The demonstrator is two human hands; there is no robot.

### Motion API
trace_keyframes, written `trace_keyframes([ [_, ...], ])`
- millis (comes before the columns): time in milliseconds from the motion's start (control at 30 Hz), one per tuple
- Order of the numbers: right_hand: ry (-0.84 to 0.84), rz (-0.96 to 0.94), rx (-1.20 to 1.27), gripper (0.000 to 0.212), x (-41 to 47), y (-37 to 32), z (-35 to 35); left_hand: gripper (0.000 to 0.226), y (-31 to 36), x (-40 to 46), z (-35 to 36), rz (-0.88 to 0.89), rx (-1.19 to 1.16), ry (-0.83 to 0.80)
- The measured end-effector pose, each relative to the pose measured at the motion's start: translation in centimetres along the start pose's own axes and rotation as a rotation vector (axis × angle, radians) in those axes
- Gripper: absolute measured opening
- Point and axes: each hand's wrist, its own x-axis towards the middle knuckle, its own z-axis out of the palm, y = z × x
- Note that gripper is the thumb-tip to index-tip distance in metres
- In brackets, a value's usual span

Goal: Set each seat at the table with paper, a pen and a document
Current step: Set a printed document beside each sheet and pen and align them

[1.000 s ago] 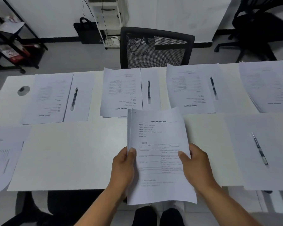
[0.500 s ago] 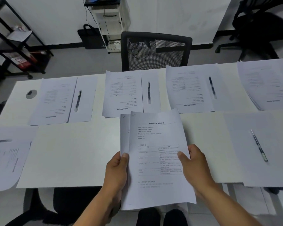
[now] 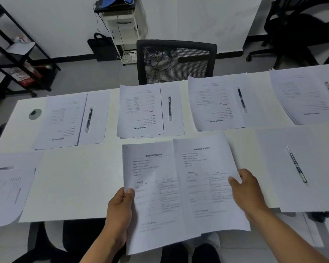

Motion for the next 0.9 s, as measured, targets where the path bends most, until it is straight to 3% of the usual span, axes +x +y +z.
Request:
trace_keyframes([
  [300,0.036,0.076,-0.051,0.008,1.8,2.1,-0.6,0.027,0.1,0.4,-1.9,0.003,-0.017,0.093],
  [900,0.051,0.024,-0.041,0.006,3.6,1.4,1.7,0.029,0.4,-0.2,-0.6,0.025,0.025,0.025],
])
